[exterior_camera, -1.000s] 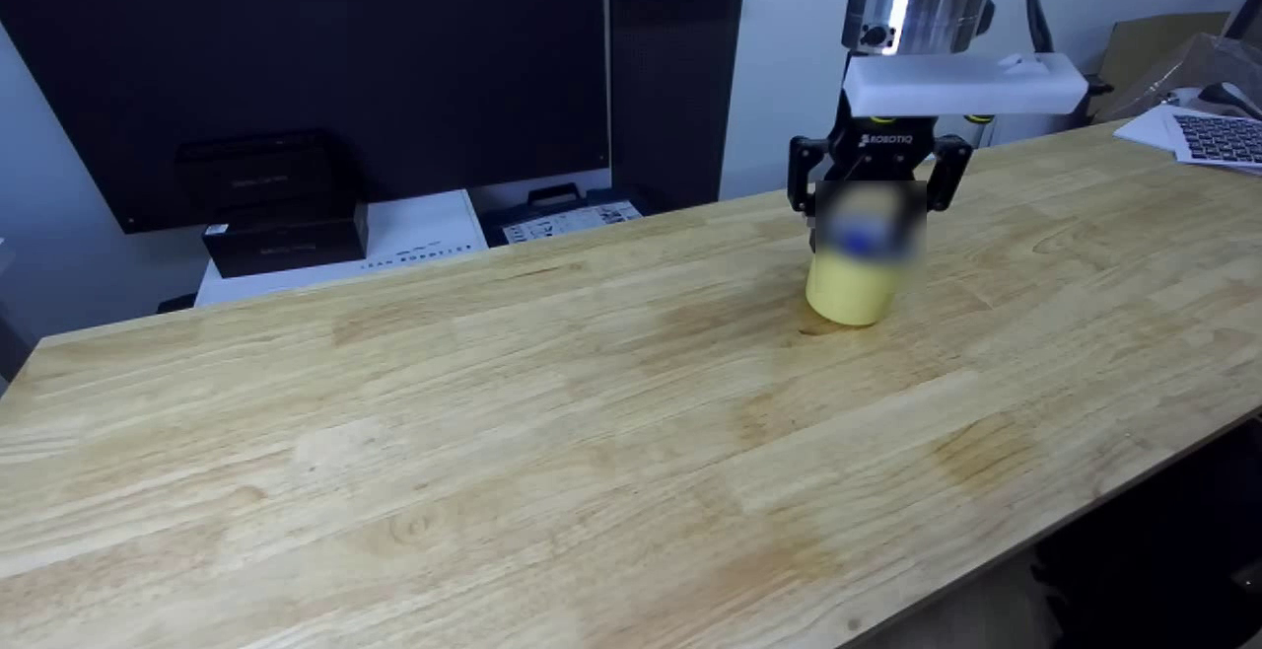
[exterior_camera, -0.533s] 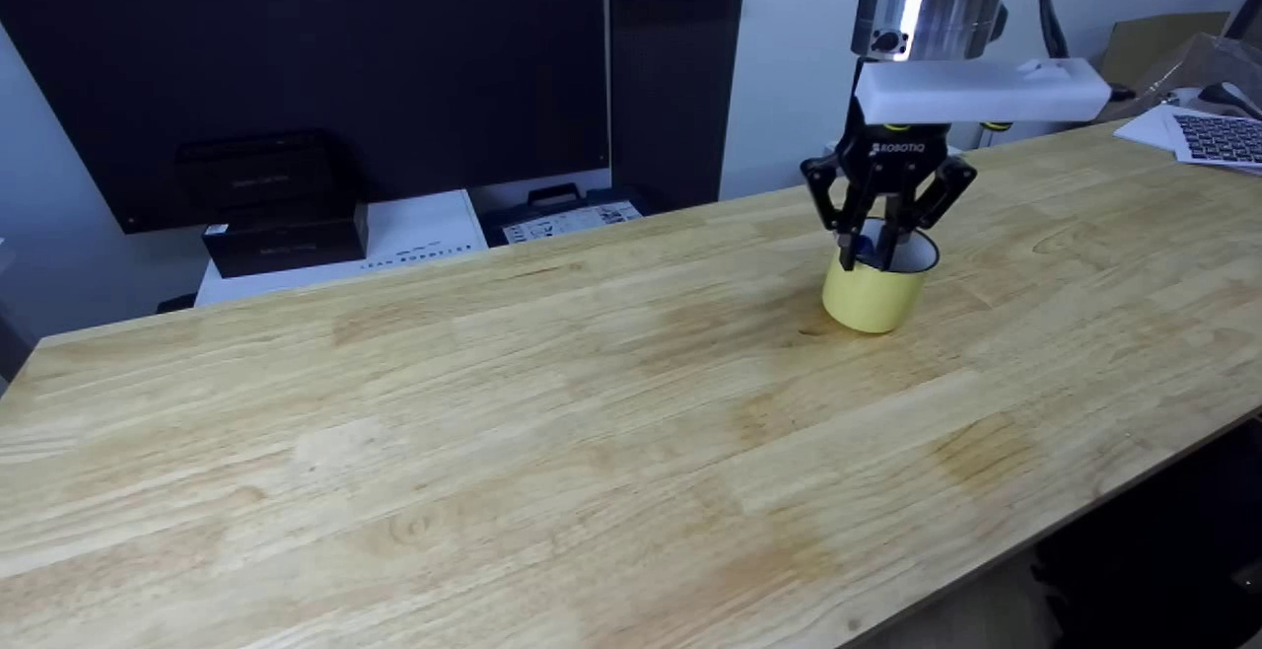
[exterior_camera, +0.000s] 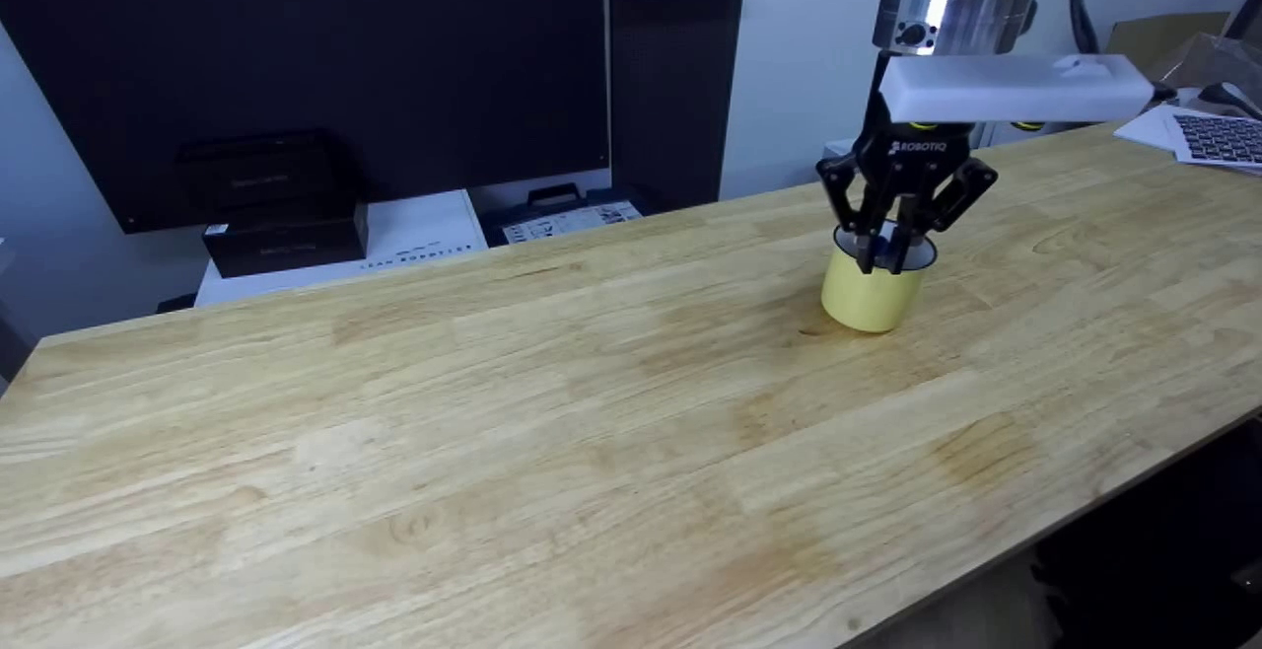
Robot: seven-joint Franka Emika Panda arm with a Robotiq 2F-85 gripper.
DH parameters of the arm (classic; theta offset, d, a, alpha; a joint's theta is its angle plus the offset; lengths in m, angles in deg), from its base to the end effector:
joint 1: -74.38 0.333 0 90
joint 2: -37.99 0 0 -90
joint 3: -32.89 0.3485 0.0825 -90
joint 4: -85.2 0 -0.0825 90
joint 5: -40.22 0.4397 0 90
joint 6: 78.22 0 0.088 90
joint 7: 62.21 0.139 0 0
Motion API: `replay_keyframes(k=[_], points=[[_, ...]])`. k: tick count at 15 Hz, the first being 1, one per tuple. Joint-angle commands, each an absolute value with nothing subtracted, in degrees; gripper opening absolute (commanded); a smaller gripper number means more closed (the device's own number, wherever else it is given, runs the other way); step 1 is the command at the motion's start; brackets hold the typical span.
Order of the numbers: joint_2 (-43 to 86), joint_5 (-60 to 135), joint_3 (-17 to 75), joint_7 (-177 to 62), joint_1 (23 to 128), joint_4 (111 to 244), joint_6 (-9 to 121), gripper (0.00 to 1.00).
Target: Take the marker out of the cup and put it on the table
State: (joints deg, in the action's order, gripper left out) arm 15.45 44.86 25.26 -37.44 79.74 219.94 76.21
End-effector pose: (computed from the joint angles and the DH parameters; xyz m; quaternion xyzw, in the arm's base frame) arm 0.5367 -0.0289 0.1084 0.9639 -0.2652 -0.0201 0.0131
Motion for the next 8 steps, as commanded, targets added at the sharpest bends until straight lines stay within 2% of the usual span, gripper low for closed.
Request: replay_keyframes(k=[1,8], points=[[18.8,43.65,24.52,-35.78,80.66,223.19,77.7,0.06],[23.38,29.58,16.06,-25.17,88.69,226.73,82.15,0.06]])
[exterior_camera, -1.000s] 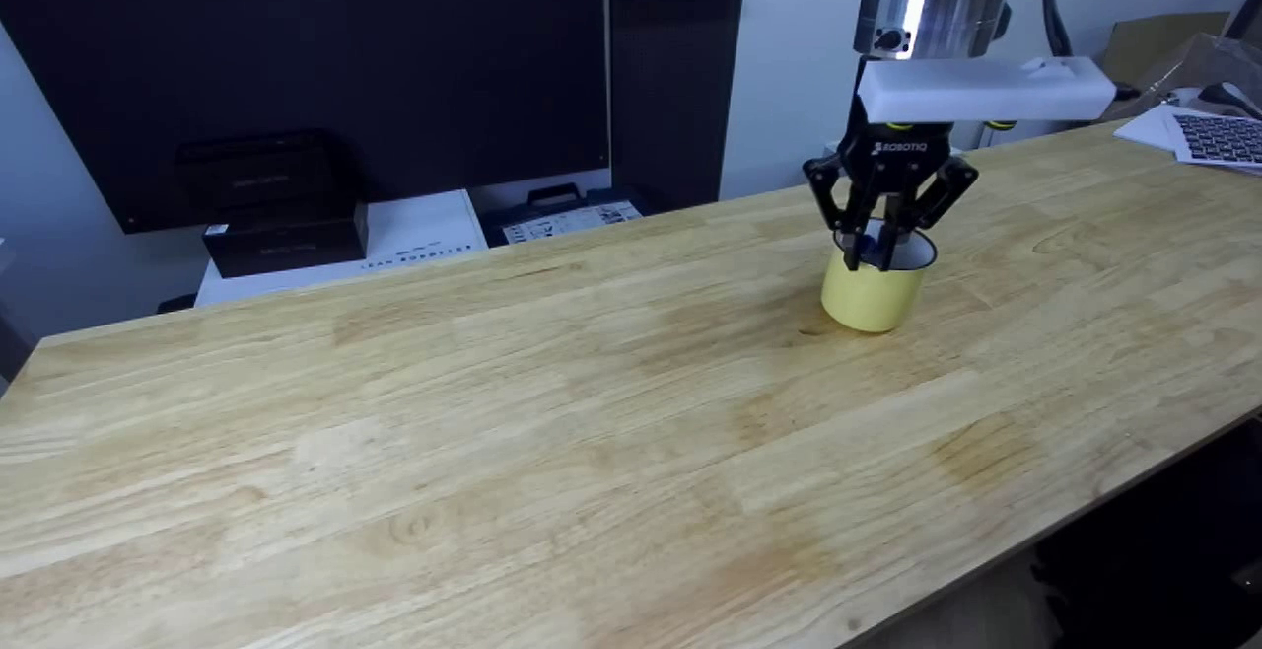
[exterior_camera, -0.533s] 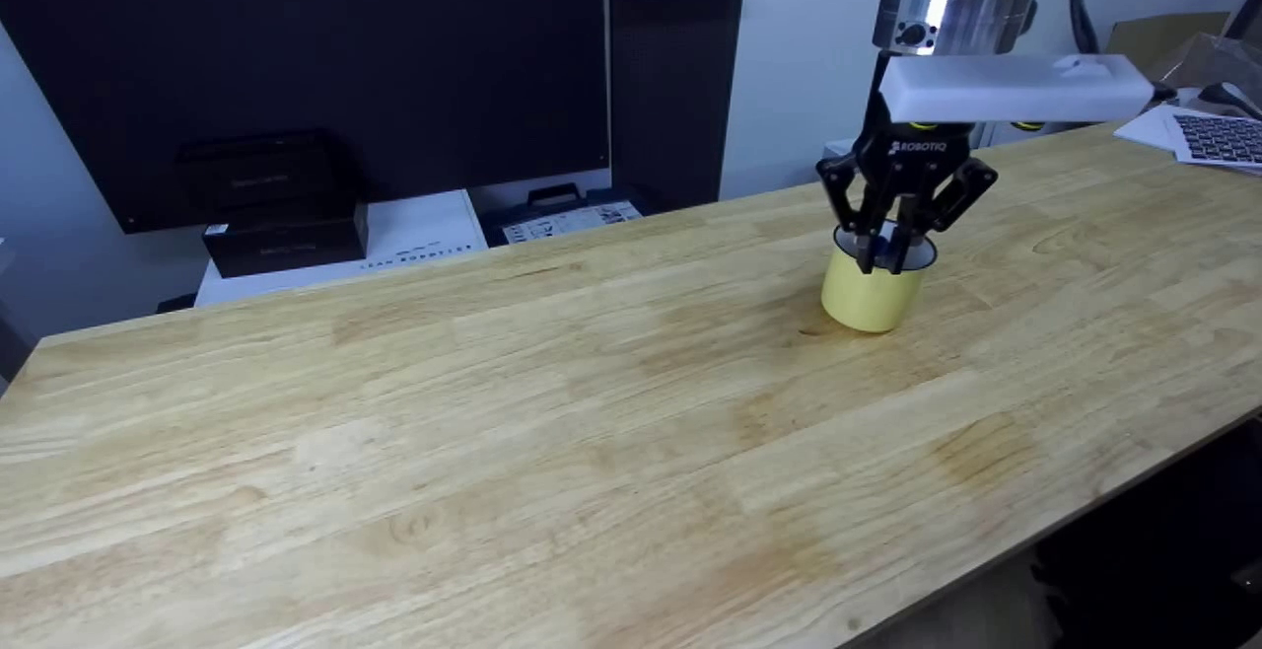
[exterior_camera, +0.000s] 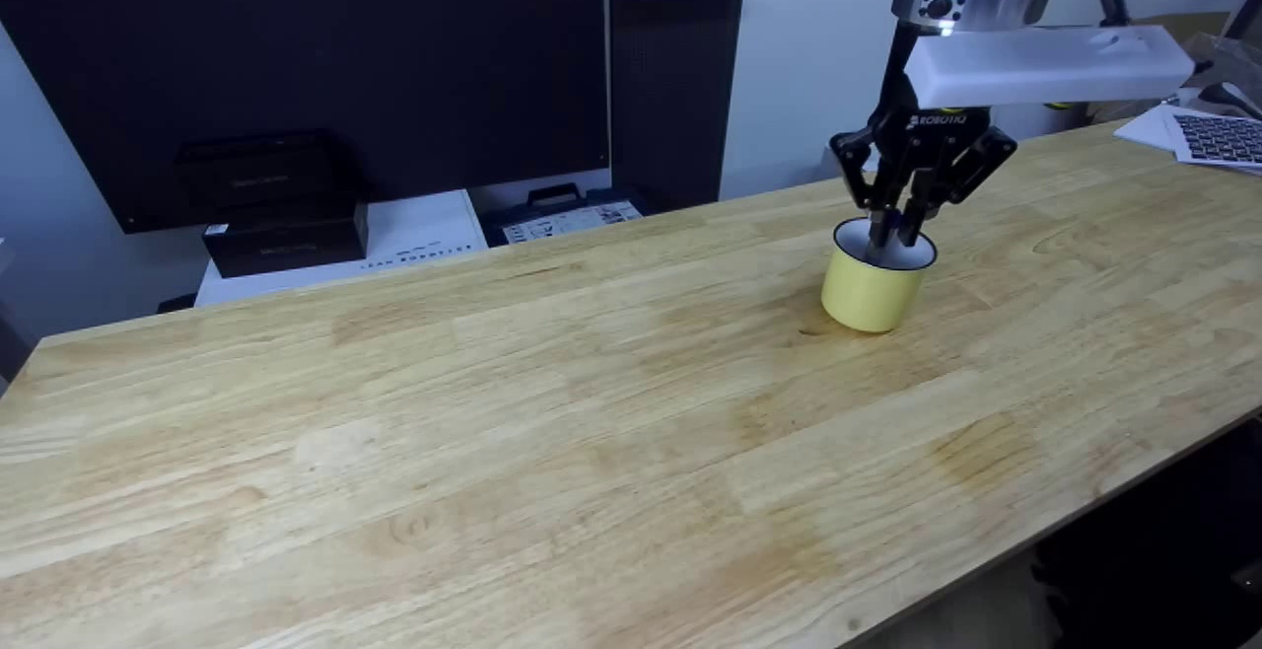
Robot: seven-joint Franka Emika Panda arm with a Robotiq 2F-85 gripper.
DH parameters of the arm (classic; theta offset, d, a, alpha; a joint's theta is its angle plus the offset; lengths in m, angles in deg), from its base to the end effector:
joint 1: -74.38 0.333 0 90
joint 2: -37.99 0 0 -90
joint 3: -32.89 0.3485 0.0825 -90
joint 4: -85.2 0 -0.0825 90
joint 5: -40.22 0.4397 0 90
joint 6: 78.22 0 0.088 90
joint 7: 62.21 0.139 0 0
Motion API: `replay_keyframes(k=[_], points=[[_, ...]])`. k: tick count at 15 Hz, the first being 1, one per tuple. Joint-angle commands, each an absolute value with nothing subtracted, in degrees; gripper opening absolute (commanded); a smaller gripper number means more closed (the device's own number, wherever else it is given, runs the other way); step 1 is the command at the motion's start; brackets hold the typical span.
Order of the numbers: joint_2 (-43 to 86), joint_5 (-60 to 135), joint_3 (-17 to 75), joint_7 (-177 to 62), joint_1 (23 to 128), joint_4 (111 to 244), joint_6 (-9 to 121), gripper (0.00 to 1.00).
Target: Take the marker out of the cup and put it on the table
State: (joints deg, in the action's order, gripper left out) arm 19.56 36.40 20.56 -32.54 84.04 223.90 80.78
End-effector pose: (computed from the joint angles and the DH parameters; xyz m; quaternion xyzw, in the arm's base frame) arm 0.5284 -0.0304 0.1324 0.9689 -0.2425 0.0292 0.0405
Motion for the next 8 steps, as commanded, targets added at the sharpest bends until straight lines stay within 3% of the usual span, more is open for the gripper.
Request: replay_keyframes(k=[1,8], points=[[24.13,28.41,16.21,-24.61,88.96,226.82,81.5,0.06],[28.7,19.3,19.12,-18.93,90.61,226.81,77.02,0.06]])
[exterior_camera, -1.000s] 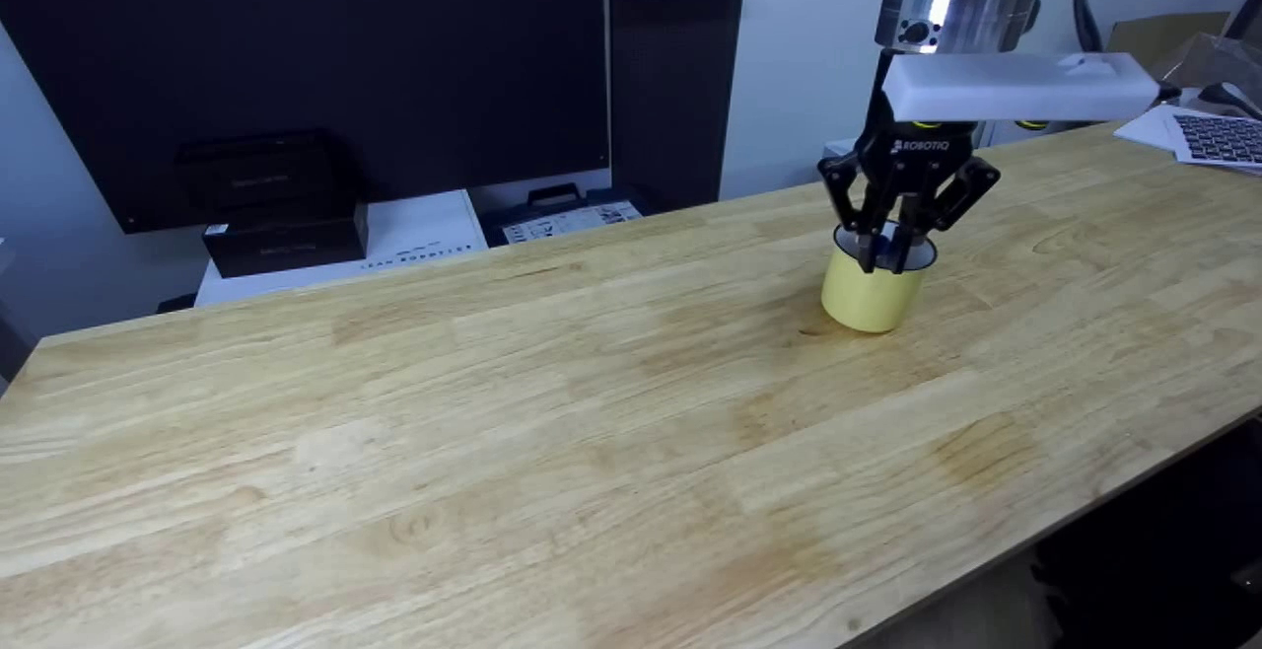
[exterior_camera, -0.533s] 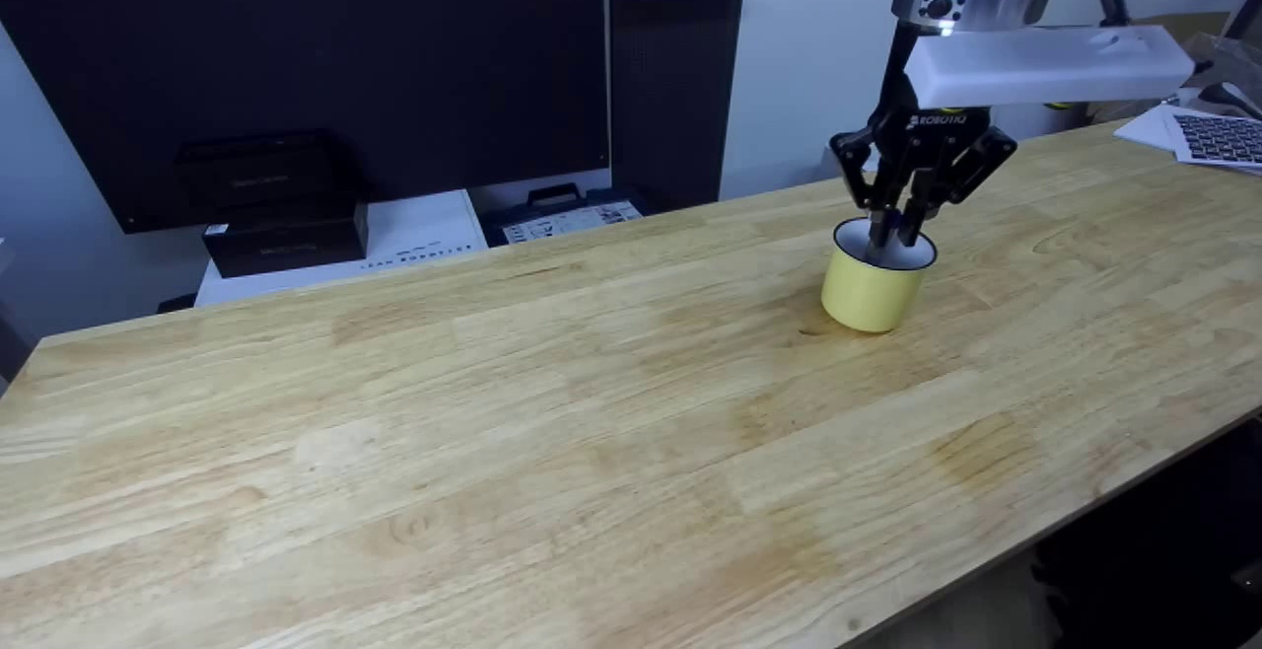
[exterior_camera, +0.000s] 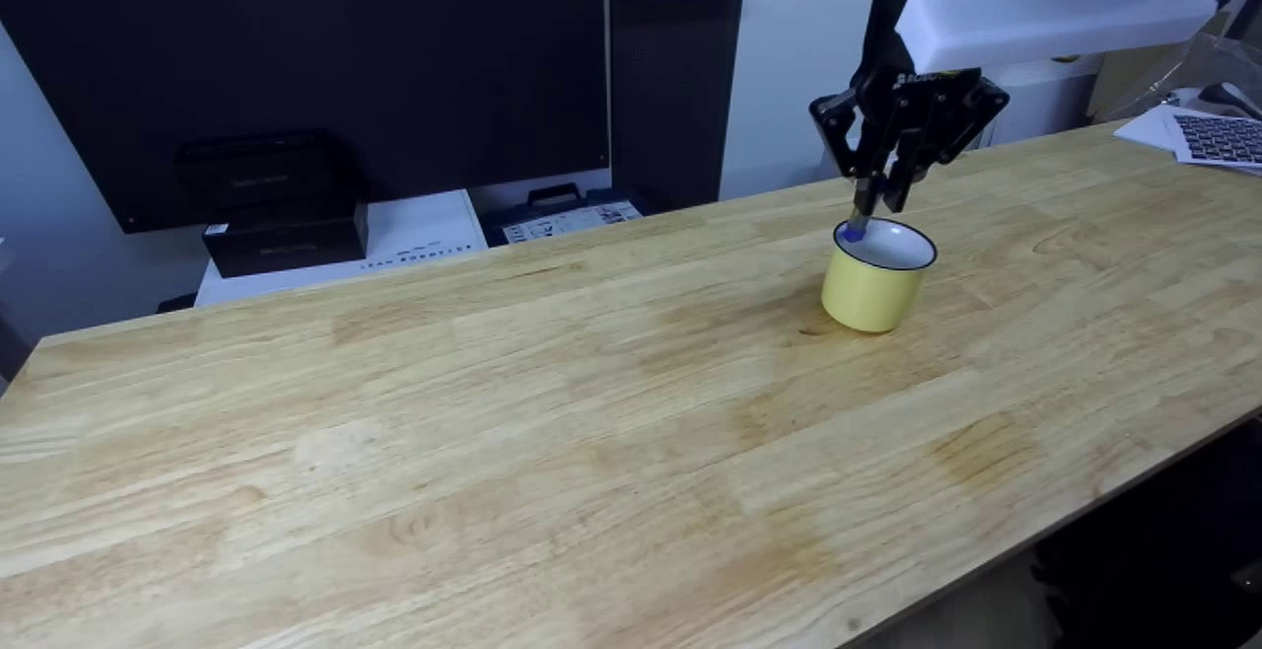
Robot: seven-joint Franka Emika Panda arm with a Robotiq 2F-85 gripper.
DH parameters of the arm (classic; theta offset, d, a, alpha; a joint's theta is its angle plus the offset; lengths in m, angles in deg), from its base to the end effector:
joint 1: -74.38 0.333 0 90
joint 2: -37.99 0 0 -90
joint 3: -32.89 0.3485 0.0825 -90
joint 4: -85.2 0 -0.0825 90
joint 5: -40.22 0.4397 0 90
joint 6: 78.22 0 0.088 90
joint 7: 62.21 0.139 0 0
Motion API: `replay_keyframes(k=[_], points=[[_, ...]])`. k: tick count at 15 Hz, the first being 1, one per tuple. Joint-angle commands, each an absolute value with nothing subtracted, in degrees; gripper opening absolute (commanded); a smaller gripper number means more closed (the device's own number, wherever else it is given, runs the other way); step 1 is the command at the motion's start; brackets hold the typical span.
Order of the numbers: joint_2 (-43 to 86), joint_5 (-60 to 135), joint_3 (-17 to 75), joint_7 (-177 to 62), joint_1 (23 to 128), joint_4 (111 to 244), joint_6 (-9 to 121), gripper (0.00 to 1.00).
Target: Take the marker out of the cup and put it on the table
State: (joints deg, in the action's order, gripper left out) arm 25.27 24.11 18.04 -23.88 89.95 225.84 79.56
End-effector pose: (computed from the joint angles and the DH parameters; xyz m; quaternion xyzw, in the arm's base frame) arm 0.5267 0.0086 0.1700 0.9765 -0.1936 0.0650 0.0684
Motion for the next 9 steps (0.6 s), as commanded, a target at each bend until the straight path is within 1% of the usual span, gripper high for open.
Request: replay_keyframes(k=[1,6,9], points=[[29.2,17.89,19.95,-18.01,90.51,226.61,76.14,0.06],[31.76,11.13,24.89,-13.45,89.35,226.2,72.58,0.06],[30.92,8.03,26.94,-15.16,87.67,225.62,73.89,0.06]])
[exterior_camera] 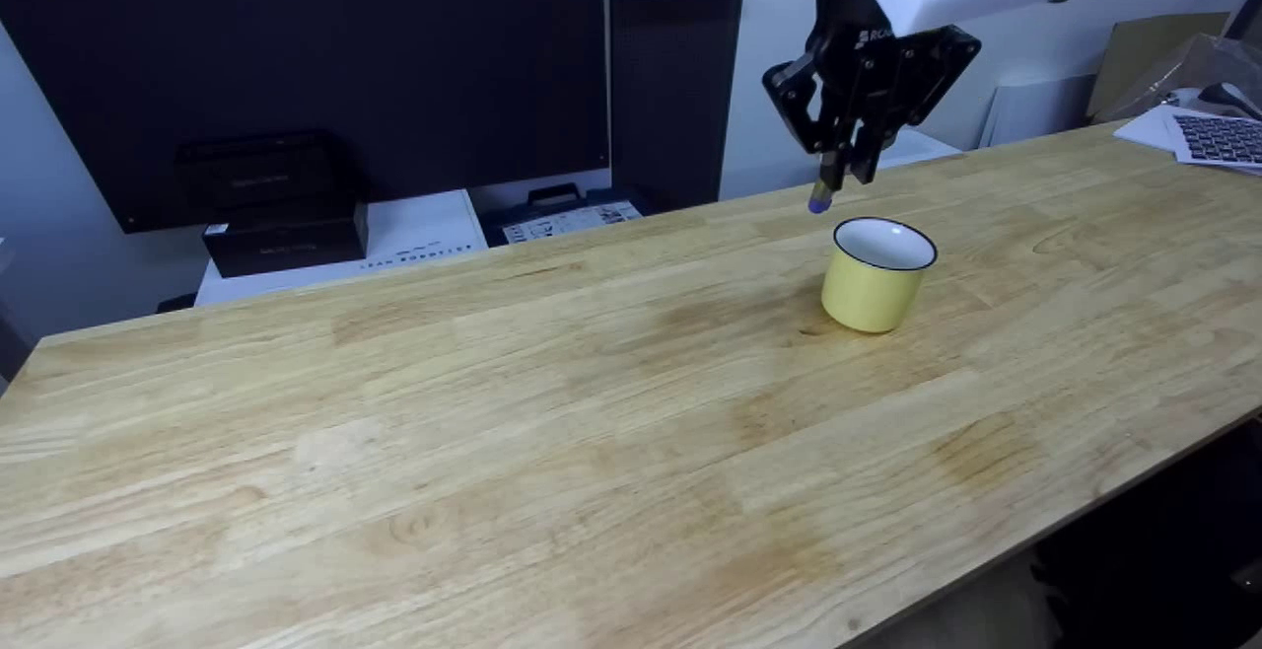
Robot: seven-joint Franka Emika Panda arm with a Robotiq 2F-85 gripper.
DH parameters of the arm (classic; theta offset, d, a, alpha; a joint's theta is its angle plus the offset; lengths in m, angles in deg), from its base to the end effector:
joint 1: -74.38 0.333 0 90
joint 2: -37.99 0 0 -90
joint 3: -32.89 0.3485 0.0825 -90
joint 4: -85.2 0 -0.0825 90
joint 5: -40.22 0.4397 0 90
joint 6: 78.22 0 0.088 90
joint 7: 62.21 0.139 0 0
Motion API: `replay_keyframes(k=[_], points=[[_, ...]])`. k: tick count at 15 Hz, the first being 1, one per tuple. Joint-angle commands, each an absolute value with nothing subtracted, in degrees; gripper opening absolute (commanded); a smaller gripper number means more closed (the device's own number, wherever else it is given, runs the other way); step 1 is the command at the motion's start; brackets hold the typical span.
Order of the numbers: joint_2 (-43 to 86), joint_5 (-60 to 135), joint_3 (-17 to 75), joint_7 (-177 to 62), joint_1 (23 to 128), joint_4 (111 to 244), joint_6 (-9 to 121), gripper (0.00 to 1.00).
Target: Take the marker out of the cup and put it on the table
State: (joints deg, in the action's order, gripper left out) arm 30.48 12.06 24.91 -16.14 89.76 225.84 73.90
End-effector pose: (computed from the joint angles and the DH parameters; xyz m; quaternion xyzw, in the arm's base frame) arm 0.5208 0.0720 0.2050 0.9836 -0.1207 0.0874 0.1016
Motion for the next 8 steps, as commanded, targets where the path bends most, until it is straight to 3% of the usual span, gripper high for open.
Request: replay_keyframes(k=[1,8], points=[[30.26,6.87,27.29,-16.37,87.08,225.28,74.48,0.06],[23.99,-0.42,25.86,-27.12,83.94,223.24,80.71,0.06]])
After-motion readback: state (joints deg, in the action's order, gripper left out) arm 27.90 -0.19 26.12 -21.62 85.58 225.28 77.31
